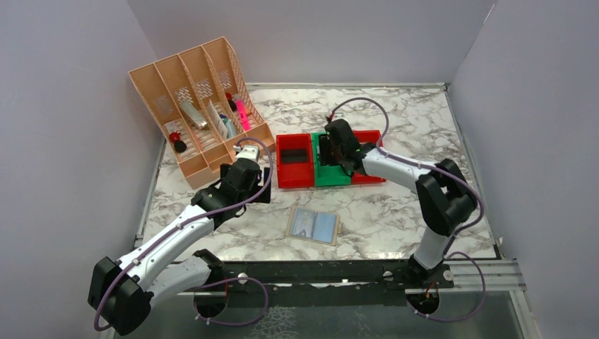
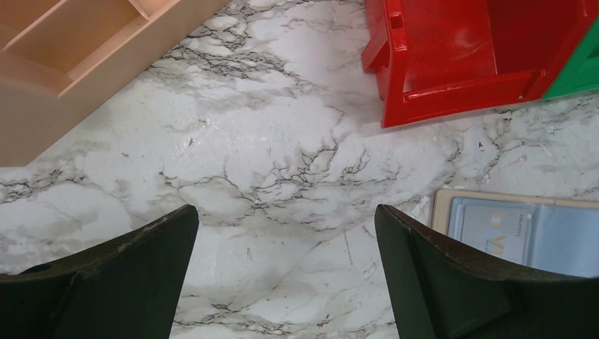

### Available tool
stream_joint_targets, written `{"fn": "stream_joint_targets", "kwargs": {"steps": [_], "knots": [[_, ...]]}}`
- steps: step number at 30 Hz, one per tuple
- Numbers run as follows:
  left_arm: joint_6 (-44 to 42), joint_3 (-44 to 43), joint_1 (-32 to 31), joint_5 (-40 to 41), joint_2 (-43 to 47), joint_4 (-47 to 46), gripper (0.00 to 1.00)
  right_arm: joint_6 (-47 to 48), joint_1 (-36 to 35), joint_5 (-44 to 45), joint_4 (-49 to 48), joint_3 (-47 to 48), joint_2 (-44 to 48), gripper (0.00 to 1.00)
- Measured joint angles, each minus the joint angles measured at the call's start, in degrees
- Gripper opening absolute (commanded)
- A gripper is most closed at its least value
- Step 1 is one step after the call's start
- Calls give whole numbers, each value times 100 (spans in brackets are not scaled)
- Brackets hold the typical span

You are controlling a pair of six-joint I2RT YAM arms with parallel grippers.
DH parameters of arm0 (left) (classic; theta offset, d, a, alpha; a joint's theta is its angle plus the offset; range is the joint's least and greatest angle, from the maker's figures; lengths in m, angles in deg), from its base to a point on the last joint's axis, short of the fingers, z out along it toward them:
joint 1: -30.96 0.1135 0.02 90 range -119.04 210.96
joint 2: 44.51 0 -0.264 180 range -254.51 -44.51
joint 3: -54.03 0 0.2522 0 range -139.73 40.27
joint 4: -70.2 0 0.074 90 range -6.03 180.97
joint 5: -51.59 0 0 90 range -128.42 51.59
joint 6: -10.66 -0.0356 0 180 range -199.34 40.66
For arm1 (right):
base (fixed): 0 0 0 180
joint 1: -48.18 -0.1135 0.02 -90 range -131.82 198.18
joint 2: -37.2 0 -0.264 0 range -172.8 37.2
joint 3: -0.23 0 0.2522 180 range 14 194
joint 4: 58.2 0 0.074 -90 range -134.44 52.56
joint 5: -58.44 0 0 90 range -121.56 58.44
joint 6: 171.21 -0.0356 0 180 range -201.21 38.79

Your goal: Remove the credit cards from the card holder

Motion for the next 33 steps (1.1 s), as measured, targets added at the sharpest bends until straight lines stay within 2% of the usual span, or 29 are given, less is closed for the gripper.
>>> {"fn": "stream_joint_targets", "kwargs": {"steps": [3, 5, 7, 12, 14, 18, 27, 33], "knots": [[-2, -28, 0, -2, -33, 11, 99, 61, 0, -330, -192, -181, 625, 51], [-2, -42, 0, 0, -44, 11, 99, 52, 0, -566, -369, -400, 1086, 57], [-2, -42, 0, -2, -44, 13, 99, -15, 0, -844, -551, -730, 1541, 59], [0, -42, 0, -9, -44, 15, 99, -343, 0, -1836, -815, -1744, 2424, 55], [2, -42, 0, -68, -33, 13, 99, -538, 0, -2337, -815, -2081, 2540, 54], [2, -42, 4, -232, 96, -26, 99, -874, -46, -2782, -898, -2599, 2804, 53], [-4, -42, 42, -369, 155, -61, 99, -1644, -721, -2844, -951, -3388, 3187, 48], [-17, -42, 68, -481, 142, -63, 99, -2090, -1294, -2750, -1202, -3377, 2660, 46]]}}
